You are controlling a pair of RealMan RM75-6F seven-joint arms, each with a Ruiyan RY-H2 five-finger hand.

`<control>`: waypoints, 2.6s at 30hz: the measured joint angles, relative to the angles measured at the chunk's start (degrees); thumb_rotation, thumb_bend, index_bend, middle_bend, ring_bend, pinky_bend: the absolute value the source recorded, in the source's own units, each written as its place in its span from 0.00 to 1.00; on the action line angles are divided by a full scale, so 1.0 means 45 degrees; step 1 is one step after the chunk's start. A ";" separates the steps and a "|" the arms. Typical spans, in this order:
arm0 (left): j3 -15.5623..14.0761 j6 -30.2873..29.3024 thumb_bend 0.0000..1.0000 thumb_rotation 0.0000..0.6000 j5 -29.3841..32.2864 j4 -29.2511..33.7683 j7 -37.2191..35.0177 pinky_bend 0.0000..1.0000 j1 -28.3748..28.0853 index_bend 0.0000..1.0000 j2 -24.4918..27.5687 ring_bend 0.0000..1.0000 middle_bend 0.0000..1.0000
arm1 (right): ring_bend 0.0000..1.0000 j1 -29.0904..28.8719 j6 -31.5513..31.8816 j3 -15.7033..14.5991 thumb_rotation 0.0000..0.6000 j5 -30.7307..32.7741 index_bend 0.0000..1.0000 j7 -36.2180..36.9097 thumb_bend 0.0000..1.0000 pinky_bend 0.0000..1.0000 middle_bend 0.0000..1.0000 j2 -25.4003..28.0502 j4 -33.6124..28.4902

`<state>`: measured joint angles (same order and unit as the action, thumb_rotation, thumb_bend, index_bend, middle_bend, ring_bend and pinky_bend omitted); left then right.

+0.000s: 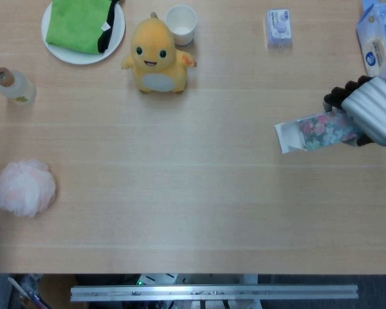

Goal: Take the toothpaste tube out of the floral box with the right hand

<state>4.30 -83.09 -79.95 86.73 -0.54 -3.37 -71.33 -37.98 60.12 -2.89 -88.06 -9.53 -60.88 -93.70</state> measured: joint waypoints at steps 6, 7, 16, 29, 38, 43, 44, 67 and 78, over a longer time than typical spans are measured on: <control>-0.0011 0.0003 0.17 1.00 0.0003 -0.0033 -0.0073 0.28 -0.0005 0.37 -0.0013 0.18 0.26 | 0.55 -0.0540 -0.2002 0.0199 1.00 0.2390 0.69 -0.2302 0.01 0.65 0.69 0.1077 -0.1734; -0.0010 0.0013 0.17 1.00 0.0018 -0.0044 -0.0085 0.28 -0.0007 0.37 -0.0013 0.18 0.26 | 0.55 -0.0667 -0.2299 0.0212 1.00 0.2851 0.69 -0.2664 0.01 0.65 0.69 0.1205 -0.1945; -0.0010 0.0044 0.17 1.00 0.0076 -0.0087 -0.0166 0.28 -0.0010 0.37 -0.0012 0.18 0.26 | 0.55 -0.2887 -0.4229 -0.0302 1.00 0.8522 0.69 -0.6786 0.02 0.65 0.69 0.2058 -0.3606; -0.0039 0.0031 0.17 1.00 0.0115 -0.0250 -0.0404 0.28 0.0041 0.37 -0.0070 0.18 0.26 | 0.55 -0.7435 -0.2476 -0.2169 1.00 1.5585 0.69 -1.1642 0.05 0.65 0.68 0.2129 -0.6070; -0.0052 0.0045 0.17 1.00 0.0134 -0.0326 -0.0469 0.28 0.0053 0.37 -0.0134 0.18 0.26 | 0.54 -0.8101 -0.1381 -0.2731 1.00 1.6635 0.69 -1.2117 0.05 0.65 0.68 0.1872 -0.6603; -0.0025 -0.0021 0.17 1.00 0.0123 -0.0330 -0.0497 0.28 0.0063 0.37 -0.0155 0.18 0.26 | 0.49 -0.7675 -0.1350 -0.2748 1.00 1.5844 0.66 -1.1520 0.05 0.62 0.63 0.1869 -0.6590; -0.0013 -0.0042 0.17 1.00 0.0115 -0.0340 -0.0514 0.28 0.0064 0.37 -0.0157 0.18 0.26 | 0.46 -0.7531 -0.1328 -0.2740 1.00 1.5580 0.62 -1.1360 0.04 0.59 0.59 0.1853 -0.6562; 0.0029 -0.0117 0.17 1.00 0.0115 -0.0323 -0.0499 0.28 0.0060 0.36 -0.0196 0.18 0.25 | 0.02 -0.1993 -0.0240 -0.1826 1.00 0.5419 0.00 -0.4655 0.00 0.25 0.03 0.0128 -0.2917; 0.0248 -0.0524 0.17 1.00 -0.0166 -0.0666 -0.0937 0.28 -0.0009 0.36 -0.0604 0.18 0.24 | 0.02 0.0613 0.3112 -0.1219 1.00 0.2127 0.00 -0.1390 0.00 0.24 0.08 -0.1742 -0.0270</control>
<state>5.42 -85.45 -80.70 83.73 -4.76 -3.41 -74.05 -35.22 74.13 -8.38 -78.48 -15.79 -68.71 -94.92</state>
